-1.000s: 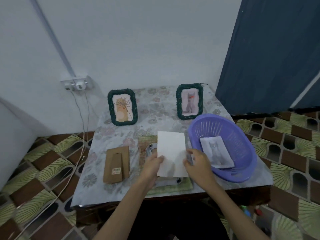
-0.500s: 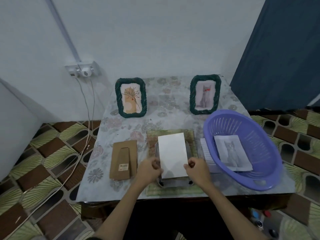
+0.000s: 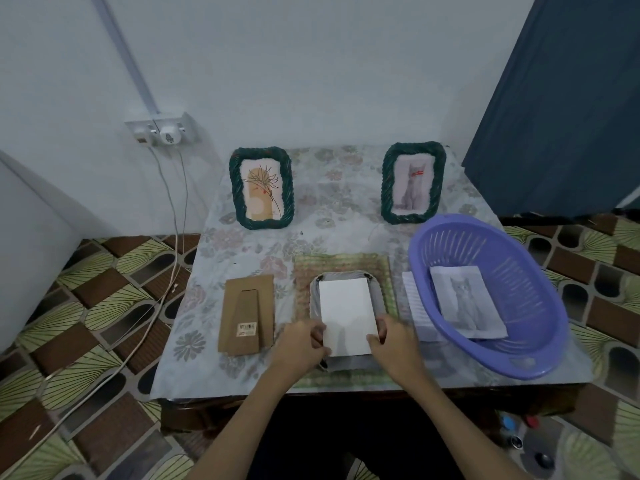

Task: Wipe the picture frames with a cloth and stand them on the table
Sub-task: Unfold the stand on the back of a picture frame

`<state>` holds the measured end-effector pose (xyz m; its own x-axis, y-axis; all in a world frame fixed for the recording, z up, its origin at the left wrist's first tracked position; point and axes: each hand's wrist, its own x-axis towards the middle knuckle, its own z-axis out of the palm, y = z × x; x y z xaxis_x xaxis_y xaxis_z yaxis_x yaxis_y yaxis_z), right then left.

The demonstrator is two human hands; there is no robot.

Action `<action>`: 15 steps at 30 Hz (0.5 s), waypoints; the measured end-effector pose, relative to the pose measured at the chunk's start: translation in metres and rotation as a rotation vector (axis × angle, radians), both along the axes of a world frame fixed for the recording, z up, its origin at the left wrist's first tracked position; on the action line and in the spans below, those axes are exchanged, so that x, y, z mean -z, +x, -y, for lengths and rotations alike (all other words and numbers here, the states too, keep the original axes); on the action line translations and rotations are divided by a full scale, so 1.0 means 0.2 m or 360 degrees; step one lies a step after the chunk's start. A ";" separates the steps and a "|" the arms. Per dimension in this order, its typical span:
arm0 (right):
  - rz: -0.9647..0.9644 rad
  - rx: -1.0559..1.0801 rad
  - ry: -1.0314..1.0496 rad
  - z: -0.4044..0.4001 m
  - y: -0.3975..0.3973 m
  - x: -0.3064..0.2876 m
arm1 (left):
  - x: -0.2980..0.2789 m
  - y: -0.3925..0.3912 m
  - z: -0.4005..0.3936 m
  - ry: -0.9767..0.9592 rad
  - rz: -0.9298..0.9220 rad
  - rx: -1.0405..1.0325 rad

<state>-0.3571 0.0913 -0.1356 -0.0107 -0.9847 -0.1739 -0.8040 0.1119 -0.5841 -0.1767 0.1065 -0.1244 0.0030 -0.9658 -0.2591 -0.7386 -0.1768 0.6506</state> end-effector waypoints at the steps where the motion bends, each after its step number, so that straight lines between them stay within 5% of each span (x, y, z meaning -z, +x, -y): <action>1: -0.0017 -0.0026 -0.0007 0.00 0.00 0.00 | 0.00 0.00 0.00 -0.0002 -0.0001 0.0021; 15: -0.0021 -0.0103 -0.0020 -0.06 -0.03 0.02 | 0.03 -0.01 -0.04 -0.0047 -0.0028 0.0008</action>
